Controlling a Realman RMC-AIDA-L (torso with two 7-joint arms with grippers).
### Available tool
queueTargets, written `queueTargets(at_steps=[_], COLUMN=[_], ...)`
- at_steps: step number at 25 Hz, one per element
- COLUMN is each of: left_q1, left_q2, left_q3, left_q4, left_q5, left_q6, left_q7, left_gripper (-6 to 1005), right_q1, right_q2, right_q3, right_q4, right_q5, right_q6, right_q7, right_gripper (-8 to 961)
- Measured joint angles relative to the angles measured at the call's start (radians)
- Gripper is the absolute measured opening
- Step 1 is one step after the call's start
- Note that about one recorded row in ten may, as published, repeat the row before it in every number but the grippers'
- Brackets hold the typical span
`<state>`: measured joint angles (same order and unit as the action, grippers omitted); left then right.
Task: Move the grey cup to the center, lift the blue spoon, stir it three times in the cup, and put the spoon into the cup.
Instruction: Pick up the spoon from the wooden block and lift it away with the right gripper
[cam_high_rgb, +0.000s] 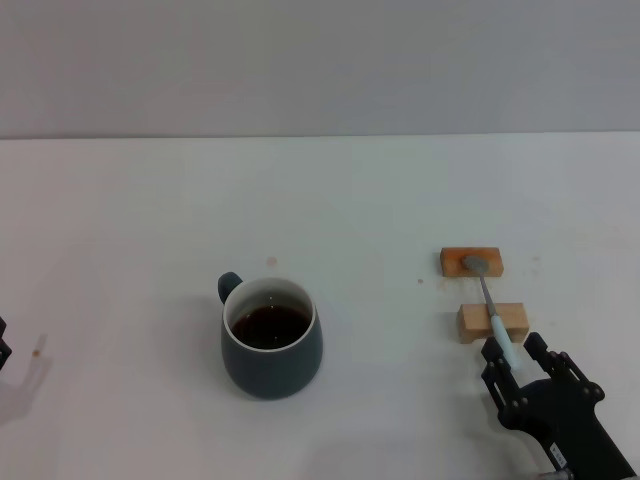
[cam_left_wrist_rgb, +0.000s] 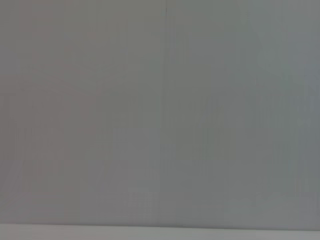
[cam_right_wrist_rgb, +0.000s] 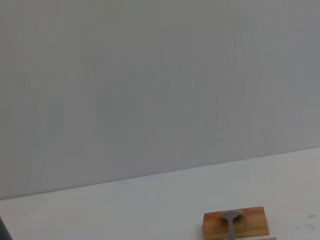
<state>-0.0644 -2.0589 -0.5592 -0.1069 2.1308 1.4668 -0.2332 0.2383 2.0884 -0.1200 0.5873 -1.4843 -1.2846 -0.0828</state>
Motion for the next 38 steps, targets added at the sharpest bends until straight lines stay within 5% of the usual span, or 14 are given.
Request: queueTargets(at_steps=[38], left_q1=[-0.006], left_q2=[0.0], left_q3=[-0.002], left_q4=[0.026], left_q5=[-0.001], left_q6=[0.0], left_q7=[0.0], left_gripper=[859], right_q1=[0.012], right_q2=[-0.002], right_q3=[0.0], right_q4=[0.011], right_q5=[0.003], right_q6=[0.01], right_q7=[0.015], right_gripper=[355])
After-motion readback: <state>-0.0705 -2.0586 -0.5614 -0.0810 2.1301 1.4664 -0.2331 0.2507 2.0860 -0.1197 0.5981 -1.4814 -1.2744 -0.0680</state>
